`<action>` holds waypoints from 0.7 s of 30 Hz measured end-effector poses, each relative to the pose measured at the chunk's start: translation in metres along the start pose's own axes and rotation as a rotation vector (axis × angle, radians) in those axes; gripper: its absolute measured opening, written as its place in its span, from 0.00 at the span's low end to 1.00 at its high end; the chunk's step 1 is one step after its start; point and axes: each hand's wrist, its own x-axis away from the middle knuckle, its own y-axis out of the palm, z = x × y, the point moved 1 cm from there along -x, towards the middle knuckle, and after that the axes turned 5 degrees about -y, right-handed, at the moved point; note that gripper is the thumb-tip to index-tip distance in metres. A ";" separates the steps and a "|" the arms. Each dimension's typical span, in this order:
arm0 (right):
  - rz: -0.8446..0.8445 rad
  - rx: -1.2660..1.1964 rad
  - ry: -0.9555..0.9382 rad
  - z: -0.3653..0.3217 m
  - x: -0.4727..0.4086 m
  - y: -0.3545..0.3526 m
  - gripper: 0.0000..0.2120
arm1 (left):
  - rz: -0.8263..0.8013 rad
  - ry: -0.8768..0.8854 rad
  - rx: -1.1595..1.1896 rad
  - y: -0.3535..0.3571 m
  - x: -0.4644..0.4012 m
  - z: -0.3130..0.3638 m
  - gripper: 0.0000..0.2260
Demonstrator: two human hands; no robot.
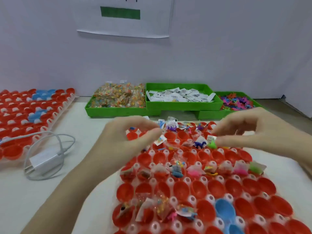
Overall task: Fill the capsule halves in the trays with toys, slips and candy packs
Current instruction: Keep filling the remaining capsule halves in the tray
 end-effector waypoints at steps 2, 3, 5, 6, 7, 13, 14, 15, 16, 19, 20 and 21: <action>0.396 -0.096 0.079 0.051 -0.020 -0.030 0.07 | 0.131 -0.112 0.064 -0.012 -0.041 -0.018 0.03; 0.575 -0.040 0.180 0.079 -0.030 -0.044 0.06 | 0.200 -0.181 0.087 -0.017 -0.061 -0.031 0.04; 0.663 0.167 0.432 0.125 -0.048 -0.058 0.11 | 0.293 -0.304 0.042 -0.023 -0.095 -0.061 0.09; 0.617 0.276 0.519 0.149 -0.055 -0.060 0.14 | 0.295 -0.343 -0.009 -0.024 -0.109 -0.076 0.11; 0.542 0.350 0.575 0.169 -0.061 -0.062 0.17 | 0.265 -0.372 -0.072 -0.025 -0.120 -0.089 0.13; 0.331 0.330 0.824 0.216 -0.093 -0.066 0.25 | 0.003 -0.447 -0.801 -0.026 -0.164 -0.133 0.20; 0.368 0.317 0.818 0.216 -0.098 -0.069 0.24 | 0.050 -0.416 -0.863 -0.025 -0.168 -0.135 0.19; 0.399 0.327 0.818 0.214 -0.102 -0.073 0.22 | 0.118 -0.386 -0.877 -0.024 -0.171 -0.135 0.17; 0.435 0.349 0.803 0.213 -0.104 -0.077 0.20 | 0.190 -0.369 -0.851 -0.023 -0.172 -0.136 0.16; 0.522 0.411 0.734 0.212 -0.105 -0.082 0.17 | 0.347 -0.360 -0.754 -0.021 -0.174 -0.135 0.13; 0.537 0.425 0.717 0.213 -0.104 -0.083 0.18 | 0.380 -0.349 -0.753 -0.020 -0.174 -0.135 0.14; 0.556 0.426 0.711 0.213 -0.102 -0.084 0.18 | 0.407 -0.337 -0.753 -0.020 -0.173 -0.135 0.14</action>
